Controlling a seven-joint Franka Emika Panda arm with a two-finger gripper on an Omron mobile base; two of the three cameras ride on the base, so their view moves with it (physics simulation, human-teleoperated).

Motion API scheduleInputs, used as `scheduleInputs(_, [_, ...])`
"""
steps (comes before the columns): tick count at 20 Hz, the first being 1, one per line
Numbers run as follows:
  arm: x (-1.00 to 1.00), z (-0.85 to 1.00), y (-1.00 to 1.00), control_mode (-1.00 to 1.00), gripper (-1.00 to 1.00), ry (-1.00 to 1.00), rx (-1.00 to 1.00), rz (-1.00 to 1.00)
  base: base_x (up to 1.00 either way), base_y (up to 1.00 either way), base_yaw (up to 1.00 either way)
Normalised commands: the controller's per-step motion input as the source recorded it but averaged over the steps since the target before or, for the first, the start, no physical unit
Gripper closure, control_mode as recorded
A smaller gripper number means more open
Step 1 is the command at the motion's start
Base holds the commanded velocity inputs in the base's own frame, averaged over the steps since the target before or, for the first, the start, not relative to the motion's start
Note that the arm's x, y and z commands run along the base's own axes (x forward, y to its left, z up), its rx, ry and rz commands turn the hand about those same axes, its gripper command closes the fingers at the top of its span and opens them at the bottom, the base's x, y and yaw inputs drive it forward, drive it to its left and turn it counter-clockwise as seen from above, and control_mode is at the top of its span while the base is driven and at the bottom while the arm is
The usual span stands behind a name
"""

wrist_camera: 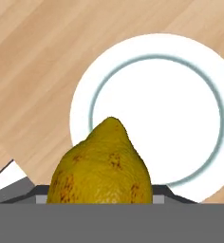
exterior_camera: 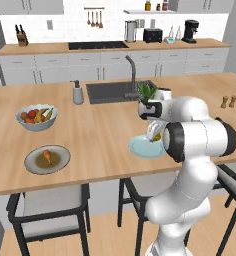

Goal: Pick the chicken drumstick and lemon from their plates and place them in the bowl. Then put the bowl in the fridge.

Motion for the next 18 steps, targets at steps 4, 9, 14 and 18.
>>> scheduleInputs(4, [0.06,0.51,-0.31,-1.0,1.0,0.12,-0.11,-0.2,0.0,0.0,0.0])
scheduleInputs(9, [0.24,0.1,-0.74,-1.0,1.0,0.21,-0.02,-0.27,0.0,0.0,0.0])
scheduleInputs(14, [0.22,0.0,-0.91,-1.0,1.0,0.13,0.0,-0.19,0.0,0.0,0.0])
scheduleInputs(18, [0.36,-0.01,-0.71,-1.0,1.0,0.08,0.0,-0.07,0.0,0.0,0.0])
